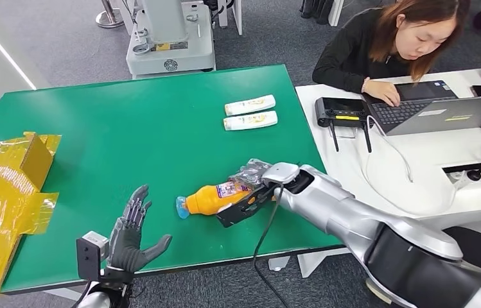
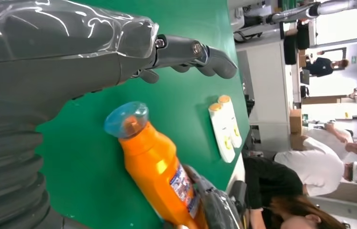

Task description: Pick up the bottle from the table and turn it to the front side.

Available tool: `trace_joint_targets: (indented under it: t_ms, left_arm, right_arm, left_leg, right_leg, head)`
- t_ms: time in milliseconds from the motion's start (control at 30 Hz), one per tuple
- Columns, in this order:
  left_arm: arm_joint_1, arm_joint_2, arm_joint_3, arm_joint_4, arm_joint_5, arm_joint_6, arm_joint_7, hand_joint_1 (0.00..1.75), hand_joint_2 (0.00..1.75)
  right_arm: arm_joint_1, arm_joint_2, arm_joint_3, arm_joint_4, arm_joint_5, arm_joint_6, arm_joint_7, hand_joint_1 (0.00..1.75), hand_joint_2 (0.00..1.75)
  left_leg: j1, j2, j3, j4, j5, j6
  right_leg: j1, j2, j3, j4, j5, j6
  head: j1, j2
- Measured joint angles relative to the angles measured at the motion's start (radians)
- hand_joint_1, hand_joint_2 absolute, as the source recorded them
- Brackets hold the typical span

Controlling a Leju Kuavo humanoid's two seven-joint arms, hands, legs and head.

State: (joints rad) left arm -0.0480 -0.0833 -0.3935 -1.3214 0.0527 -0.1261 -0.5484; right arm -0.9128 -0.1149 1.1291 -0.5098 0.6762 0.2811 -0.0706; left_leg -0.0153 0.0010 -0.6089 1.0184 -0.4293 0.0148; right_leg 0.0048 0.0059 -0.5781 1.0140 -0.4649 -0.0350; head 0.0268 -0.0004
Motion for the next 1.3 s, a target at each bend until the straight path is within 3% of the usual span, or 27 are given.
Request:
trace_joint_targets:
  t_ms: [200, 367, 533, 900, 1167, 1300]
  left_arm:
    - [0.038, 0.007, 0.012, -0.03, -0.019, 0.003, -0.007, 0.0, 1.75]
    - [0.049, 0.007, 0.022, -0.055, -0.033, 0.013, -0.002, 0.0, 1.75]
    - [0.05, 0.004, 0.024, -0.073, -0.045, 0.024, 0.014, 0.0, 1.75]
    - [0.059, 0.001, 0.024, -0.095, -0.057, 0.056, 0.022, 0.0, 1.75]
    - [0.093, 0.002, 0.024, -0.136, -0.047, 0.08, 0.023, 0.0, 1.75]
    - [0.098, 0.002, 0.025, -0.143, -0.033, 0.068, 0.034, 0.0, 1.75]
  right_arm:
    - [0.123, -0.054, -0.066, -0.086, -0.088, -0.169, -0.027, 1.75, 1.75]
    - [0.274, -0.078, -0.183, -0.215, -0.19, -0.26, -0.059, 1.75, 1.75]
    - [0.408, -0.08, -0.29, -0.339, -0.225, -0.297, -0.061, 1.75, 1.75]
    - [0.664, -0.08, -0.468, -0.591, -0.054, -0.346, 0.057, 1.75, 1.75]
    - [0.816, -0.068, -0.594, -0.737, -0.06, -0.381, 0.039, 1.75, 1.75]
    - [0.887, -0.041, -0.657, -0.813, -0.153, -0.42, -0.029, 1.75, 1.75]
  left_leg:
    - [0.0, 0.0, 0.0, 0.0, 0.0, 0.0]
    - [0.0, -0.001, -0.001, 0.0, -0.001, 0.001]
    - [0.0, -0.002, -0.002, 0.0, -0.001, 0.001]
    - [0.0, -0.004, -0.004, 0.0, -0.002, 0.001]
    - [0.0, -0.005, -0.005, 0.0, -0.002, 0.002]
    - [0.0, -0.005, -0.006, 0.0, -0.002, 0.002]
  right_leg:
    - [0.0, -0.001, 0.0, 0.0, 0.0, 0.0]
    - [0.0, -0.001, 0.0, 0.0, 0.0, 0.0]
    - [0.001, -0.002, 0.0, 0.0, -0.001, 0.0]
    - [-0.001, -0.005, -0.001, 0.0, -0.002, 0.003]
    - [-0.001, -0.006, -0.003, 0.0, -0.003, 0.003]
    - [-0.001, -0.006, -0.003, 0.0, -0.003, 0.003]
  head:
    - [0.0, 0.0]
    - [0.0, 0.0]
    - [0.0, 0.0]
    - [0.0, 0.0]
    - [0.0, 0.0]
    - [0.0, 0.0]
